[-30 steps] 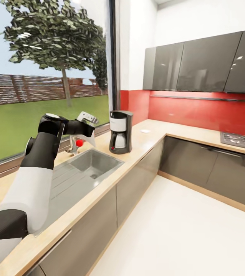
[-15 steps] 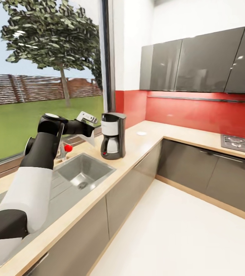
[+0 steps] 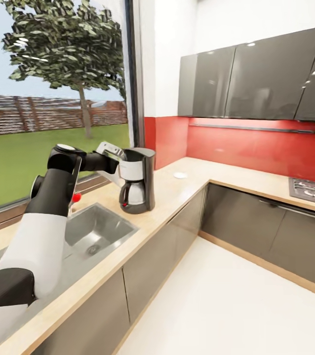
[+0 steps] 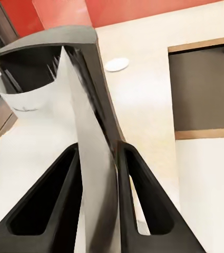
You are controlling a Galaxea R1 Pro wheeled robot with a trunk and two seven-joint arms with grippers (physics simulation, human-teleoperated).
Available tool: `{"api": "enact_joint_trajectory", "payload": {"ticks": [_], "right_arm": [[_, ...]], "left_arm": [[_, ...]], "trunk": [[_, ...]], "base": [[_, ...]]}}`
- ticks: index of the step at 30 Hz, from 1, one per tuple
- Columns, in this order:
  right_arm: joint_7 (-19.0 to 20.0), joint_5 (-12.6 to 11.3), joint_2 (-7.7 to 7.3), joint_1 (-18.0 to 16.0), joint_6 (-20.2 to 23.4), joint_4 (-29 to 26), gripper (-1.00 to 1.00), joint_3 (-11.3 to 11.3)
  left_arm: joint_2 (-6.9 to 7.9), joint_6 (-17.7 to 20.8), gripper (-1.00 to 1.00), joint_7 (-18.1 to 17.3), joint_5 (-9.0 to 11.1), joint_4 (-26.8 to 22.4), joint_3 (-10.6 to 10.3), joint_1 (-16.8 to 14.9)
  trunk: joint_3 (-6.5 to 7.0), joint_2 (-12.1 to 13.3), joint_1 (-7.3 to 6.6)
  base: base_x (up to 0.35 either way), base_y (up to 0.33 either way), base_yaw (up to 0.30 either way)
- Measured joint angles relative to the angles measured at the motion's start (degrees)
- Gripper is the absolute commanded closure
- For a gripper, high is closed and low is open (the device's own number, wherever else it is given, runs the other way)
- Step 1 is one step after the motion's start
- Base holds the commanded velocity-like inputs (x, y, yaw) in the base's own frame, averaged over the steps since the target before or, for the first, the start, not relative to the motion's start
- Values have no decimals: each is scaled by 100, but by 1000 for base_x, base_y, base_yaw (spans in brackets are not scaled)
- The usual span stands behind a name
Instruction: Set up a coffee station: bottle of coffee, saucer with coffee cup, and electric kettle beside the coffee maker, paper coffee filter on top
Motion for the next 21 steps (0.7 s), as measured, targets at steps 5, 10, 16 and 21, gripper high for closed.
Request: {"api": "enact_joint_trajectory", "payload": {"ticks": [5,10,16,21], "right_arm": [[0,0,0,0,1,0,-100,7],[1,0,1,0,-1,1,-100,6],[3,5,1,0,-8,-7,-100,17],[2,8,-1,0,-10,-3,-100,23]], "left_arm": [[-8,-3,100,262,-21,-1,-14,-70],[21,-9,100,560,-43,0,-43,-408],[4,-21,100,622,-671,0,-65,-592],[-30,-28,100,617,-1043,0,-71,-585]], "trunk": [[0,0,0],[0,-1,0],[0,1,2],[0,0,3]], "base": [[286,-196,257],[285,-161,123],[174,-92,13],[4,-2,0]]}}
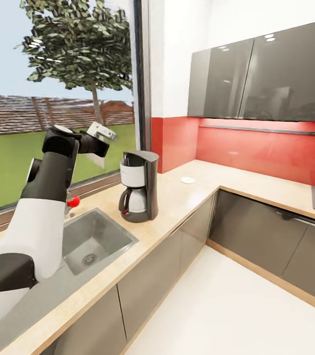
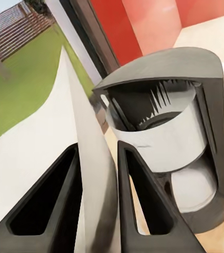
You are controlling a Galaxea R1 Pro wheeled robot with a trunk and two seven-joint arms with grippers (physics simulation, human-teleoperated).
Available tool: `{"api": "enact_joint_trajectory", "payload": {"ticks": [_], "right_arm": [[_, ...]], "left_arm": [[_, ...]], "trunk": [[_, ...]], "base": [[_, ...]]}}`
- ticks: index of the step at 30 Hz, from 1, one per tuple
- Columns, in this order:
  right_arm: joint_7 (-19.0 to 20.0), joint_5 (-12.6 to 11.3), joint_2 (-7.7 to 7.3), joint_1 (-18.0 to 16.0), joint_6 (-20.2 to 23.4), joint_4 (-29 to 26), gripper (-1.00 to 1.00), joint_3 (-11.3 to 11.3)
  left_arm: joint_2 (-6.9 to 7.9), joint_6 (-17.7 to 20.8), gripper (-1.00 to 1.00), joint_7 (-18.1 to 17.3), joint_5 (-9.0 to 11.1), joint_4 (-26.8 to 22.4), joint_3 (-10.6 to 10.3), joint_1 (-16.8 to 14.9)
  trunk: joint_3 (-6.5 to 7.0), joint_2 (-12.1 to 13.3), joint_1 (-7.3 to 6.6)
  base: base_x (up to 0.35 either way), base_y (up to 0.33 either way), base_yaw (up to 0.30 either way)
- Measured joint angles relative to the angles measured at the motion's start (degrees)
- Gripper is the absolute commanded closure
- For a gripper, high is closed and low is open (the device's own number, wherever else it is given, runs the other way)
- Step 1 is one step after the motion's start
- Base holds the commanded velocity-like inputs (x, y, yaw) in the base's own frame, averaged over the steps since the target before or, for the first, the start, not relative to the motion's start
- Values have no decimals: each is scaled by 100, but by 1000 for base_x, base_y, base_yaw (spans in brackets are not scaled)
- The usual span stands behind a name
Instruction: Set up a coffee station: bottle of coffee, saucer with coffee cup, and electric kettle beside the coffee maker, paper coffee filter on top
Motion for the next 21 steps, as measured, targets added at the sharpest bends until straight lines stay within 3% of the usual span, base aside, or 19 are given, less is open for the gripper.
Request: {"api": "enact_joint_trajectory", "payload": {"ticks": [4,18,21], "right_arm": [[1,0,-4,0,0,4,-100,-3],[0,1,-6,0,0,13,-100,-3],[0,1,-6,0,0,13,-100,-3]], "left_arm": [[1,-7,100,2,-10,0,-1,37],[-27,-8,100,4,-11,-17,-5,21],[-28,-4,100,9,-14,-18,-93,20]], "trunk": [[0,-2,-2],[0,-1,-3],[0,-1,-3]], "base": [[128,0,0],[327,-1,0],[303,-72,0]]}}
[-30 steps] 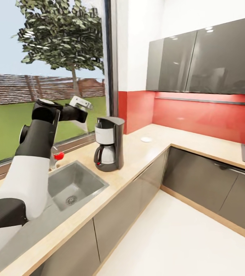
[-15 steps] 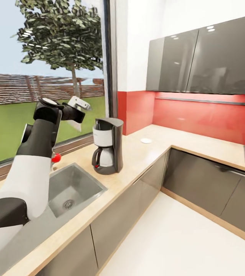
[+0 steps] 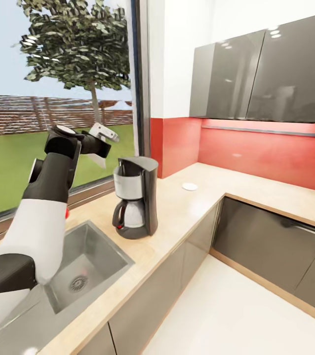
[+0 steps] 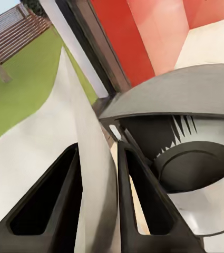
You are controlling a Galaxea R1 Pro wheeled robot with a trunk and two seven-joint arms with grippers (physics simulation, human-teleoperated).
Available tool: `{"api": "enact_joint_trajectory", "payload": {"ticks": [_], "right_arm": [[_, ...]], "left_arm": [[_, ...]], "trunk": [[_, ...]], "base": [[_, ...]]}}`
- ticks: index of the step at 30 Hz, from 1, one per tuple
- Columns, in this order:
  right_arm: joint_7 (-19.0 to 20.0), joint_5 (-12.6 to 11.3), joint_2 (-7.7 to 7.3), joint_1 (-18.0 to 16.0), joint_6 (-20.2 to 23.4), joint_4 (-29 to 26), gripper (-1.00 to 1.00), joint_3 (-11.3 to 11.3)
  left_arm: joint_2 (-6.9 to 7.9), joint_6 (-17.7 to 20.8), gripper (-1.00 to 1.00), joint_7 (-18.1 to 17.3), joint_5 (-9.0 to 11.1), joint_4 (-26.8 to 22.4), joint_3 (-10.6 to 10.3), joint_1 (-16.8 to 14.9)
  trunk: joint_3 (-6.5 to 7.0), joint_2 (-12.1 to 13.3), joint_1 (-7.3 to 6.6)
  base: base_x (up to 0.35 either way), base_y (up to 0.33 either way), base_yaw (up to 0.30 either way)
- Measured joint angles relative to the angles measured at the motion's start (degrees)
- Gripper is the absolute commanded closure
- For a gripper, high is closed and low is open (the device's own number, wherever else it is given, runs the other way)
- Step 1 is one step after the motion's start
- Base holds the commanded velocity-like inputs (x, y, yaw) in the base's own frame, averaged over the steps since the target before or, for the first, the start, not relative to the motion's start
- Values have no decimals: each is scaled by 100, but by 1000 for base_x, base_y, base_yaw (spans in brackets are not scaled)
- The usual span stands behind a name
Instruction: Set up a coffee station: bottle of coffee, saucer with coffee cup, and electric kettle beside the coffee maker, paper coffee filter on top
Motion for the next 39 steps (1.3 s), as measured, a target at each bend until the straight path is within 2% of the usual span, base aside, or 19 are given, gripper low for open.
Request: {"api": "enact_joint_trajectory", "payload": {"ticks": [3,6,27,39], "right_arm": [[-1,2,3,0,0,0,-100,5],[1,2,2,0,0,0,-100,7],[1,-1,1,0,0,0,-100,5],[1,-1,0,0,0,0,-100,0]], "left_arm": [[3,5,100,4,-7,-1,-249,7],[3,4,100,5,-10,-4,-285,8],[5,21,100,5,-12,-167,-293,34],[27,13,100,5,-16,-167,-299,48]], "trunk": [[0,1,1],[0,1,2],[1,1,3],[26,0,3]], "base": [[218,-138,0],[101,-51,0],[5,-2,-4],[0,0,-174]]}}
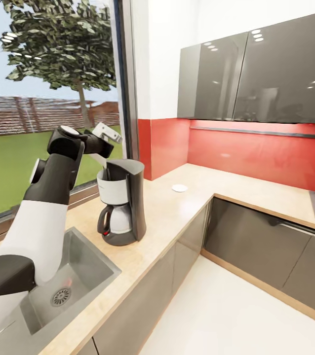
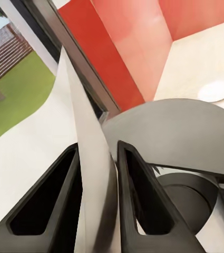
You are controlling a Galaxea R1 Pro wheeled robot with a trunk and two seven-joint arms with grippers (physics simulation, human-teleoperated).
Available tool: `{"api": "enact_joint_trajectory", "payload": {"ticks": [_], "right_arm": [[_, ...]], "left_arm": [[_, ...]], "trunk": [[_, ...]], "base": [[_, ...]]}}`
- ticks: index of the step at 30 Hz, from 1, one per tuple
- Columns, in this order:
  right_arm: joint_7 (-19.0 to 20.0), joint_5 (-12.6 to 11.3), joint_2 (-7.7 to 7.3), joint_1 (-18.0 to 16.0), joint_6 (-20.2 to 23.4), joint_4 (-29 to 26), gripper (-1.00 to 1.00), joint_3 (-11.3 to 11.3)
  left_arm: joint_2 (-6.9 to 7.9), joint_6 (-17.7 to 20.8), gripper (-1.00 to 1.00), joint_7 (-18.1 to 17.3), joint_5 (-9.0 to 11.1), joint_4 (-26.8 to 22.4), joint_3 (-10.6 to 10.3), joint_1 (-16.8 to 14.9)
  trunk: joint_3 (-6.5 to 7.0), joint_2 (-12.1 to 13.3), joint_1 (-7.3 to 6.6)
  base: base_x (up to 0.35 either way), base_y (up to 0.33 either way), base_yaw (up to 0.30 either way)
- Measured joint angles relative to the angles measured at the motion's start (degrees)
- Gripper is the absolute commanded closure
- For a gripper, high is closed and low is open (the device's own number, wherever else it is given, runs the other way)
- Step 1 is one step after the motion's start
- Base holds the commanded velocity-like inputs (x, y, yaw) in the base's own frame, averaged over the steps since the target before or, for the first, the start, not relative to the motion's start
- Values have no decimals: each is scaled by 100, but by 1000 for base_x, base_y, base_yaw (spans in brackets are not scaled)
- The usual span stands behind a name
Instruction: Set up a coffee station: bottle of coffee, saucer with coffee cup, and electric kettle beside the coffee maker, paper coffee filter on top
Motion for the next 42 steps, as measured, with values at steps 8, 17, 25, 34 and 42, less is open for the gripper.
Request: {"api": "enact_joint_trajectory", "payload": {"ticks": [8,17,25,34,42], "right_arm": [[0,0,0,0,-8,0,-100,1],[-10,24,63,-8,1,-10,-100,17],[-9,24,216,-8,1,-50,-100,16],[-19,24,227,-8,1,-57,-100,16],[-19,24,227,-8,1,-57,-100,17]], "left_arm": [[35,-13,100,14,-8,1,-14,22],[58,-13,100,34,-20,67,65,9],[60,-11,100,67,-30,-46,71,182],[40,-66,100,375,29,-72,88,471],[43,-75,100,648,38,-203,129,652]], "trunk": [[0,0,0],[1,0,0],[0,0,0],[0,0,0],[1,0,0]], "base": [[0,0,-4],[0,0,0],[0,0,0],[0,0,0],[0,0,0]]}}
